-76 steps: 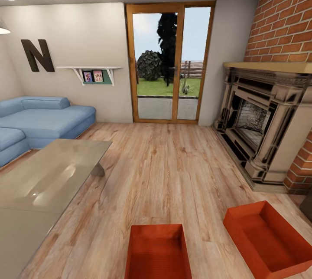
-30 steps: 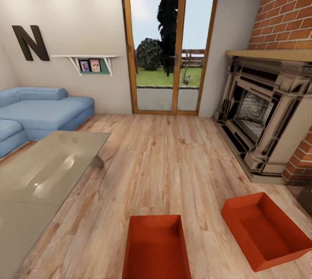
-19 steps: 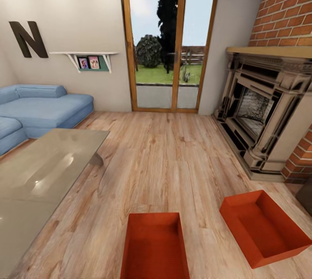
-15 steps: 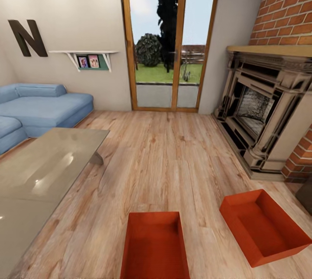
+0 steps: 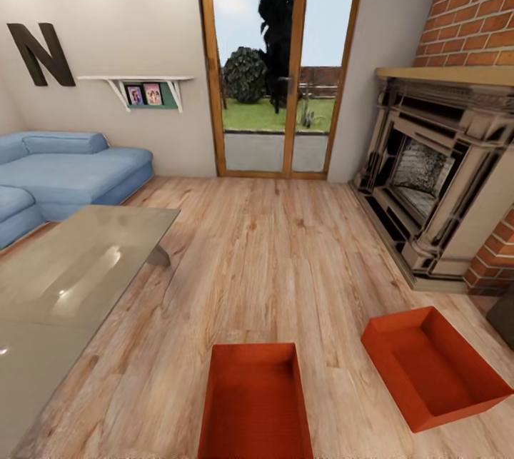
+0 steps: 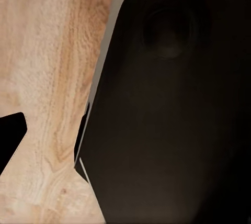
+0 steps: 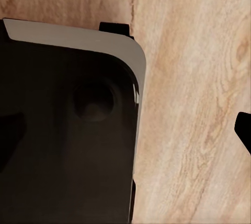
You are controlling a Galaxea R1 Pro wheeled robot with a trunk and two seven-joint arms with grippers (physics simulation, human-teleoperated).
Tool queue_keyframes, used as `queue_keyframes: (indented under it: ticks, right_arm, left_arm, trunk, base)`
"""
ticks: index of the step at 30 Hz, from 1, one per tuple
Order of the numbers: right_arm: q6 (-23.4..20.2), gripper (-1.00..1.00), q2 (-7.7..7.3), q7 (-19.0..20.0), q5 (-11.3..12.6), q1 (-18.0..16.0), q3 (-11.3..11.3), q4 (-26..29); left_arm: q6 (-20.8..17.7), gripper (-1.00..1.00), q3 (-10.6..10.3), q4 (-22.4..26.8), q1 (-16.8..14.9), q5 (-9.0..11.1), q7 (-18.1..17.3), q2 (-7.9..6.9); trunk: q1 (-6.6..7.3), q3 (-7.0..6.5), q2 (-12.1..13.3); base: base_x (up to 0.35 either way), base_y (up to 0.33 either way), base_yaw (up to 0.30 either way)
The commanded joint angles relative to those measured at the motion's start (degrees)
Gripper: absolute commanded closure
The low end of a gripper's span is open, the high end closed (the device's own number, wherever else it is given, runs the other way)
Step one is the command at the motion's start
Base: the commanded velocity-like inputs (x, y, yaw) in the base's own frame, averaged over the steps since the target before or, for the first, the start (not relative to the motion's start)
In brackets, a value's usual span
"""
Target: Move the two storage containers from the living room to the garage. In the garage, place one container on the floor and stack the other container on top of it (either order is fine).
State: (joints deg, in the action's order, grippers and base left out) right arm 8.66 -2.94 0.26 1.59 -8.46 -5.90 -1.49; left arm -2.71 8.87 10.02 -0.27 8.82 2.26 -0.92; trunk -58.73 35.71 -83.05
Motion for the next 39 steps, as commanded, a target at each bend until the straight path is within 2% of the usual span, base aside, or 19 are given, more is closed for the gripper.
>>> queue_keyframes:
  ticks: [1,7,14,39]
  right_arm:
    - [0.31,-1.00,0.01,0.04,0.17,-0.07,-0.43,-0.16]
    - [0.24,-1.00,0.13,0.41,0.17,-0.07,-0.45,-0.24]
    - [0.22,-1.00,0.03,0.75,0.17,-0.06,-0.43,-0.26]
    - [-1.54,-1.00,0.31,-0.33,0.17,-0.01,-0.43,-0.26]
  left_arm:
    - [-0.28,-1.00,-0.06,0.11,0.00,0.54,0.11,-0.08]
    - [-0.28,-1.00,-0.19,0.06,0.00,0.35,0.11,-0.62]
    - [-0.28,-1.00,-0.10,0.07,0.00,0.48,0.12,-0.28]
    - [-0.28,-1.00,-0.29,0.03,0.00,0.33,0.14,-0.57]
  trunk:
    - [0.00,0.14,-0.02]
    - [0.00,0.70,-0.02]
    - [0.00,1.35,-0.02]
    - [0.00,3.69,-0.02]
  base:
    - [0.000,0.000,0.000]
    - [0.000,0.000,0.000]
    - [0.000,0.000,0.000]
    - [0.000,0.000,0.000]
